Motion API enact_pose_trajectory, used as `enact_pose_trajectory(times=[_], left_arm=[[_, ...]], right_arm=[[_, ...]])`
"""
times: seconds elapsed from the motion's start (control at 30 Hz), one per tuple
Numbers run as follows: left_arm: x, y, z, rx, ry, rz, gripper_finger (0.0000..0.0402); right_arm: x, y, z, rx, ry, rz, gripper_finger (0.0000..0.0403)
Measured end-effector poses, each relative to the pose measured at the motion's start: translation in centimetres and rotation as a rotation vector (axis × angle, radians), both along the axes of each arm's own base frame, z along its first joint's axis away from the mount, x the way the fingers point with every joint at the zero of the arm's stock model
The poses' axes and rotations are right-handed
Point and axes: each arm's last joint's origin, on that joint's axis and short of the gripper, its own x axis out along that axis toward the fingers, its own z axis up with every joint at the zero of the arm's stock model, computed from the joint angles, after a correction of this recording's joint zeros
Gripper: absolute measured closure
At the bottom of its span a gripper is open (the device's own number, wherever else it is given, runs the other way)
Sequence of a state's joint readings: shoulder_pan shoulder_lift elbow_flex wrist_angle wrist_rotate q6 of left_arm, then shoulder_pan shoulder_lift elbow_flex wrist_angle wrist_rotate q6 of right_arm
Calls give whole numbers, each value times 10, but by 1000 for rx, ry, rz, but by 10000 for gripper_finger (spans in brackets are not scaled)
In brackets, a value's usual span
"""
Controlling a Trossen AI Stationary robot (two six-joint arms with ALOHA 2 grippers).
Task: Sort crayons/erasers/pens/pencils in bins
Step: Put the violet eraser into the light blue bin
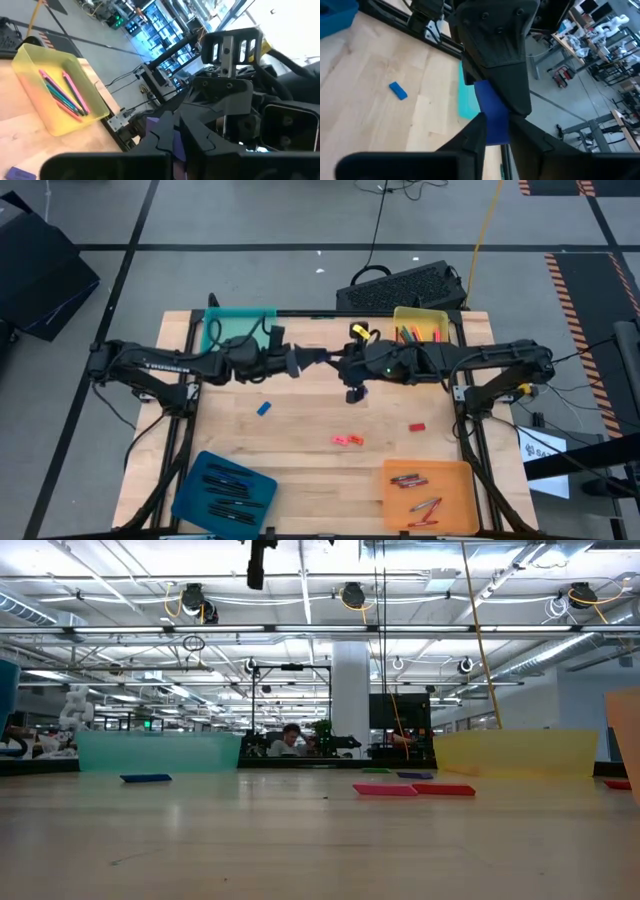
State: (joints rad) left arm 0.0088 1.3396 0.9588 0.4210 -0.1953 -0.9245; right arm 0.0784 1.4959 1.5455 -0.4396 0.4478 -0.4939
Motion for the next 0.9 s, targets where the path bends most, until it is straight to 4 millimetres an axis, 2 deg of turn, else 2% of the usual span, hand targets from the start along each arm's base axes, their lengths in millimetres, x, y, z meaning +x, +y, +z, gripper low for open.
enact_pose_trajectory(times=[0.23, 0.37, 0.47, 0.63, 0.77, 0.9], left_arm=[[-10, 0, 11, 42, -16, 12, 388], [-37, 20, 25, 124, 45, 113, 388], [-67, 39, 28, 205, 209, 232, 388], [-113, 70, 8, 192, 591, 431, 388], [-148, 102, -24, 1, 974, 620, 388], [-166, 140, -53, -142, 1259, 691, 388]], right_arm=[[-5, 17, 4, 10, -46, -66, 255], [-10, 25, 5, 67, -60, -66, 221], [-11, 34, 4, 113, -51, -24, 209], [-8, 49, -2, 141, -37, 32, 211], [4, 51, -16, 150, -2, 17, 212], [22, 44, -35, 219, 18, -29, 212]])
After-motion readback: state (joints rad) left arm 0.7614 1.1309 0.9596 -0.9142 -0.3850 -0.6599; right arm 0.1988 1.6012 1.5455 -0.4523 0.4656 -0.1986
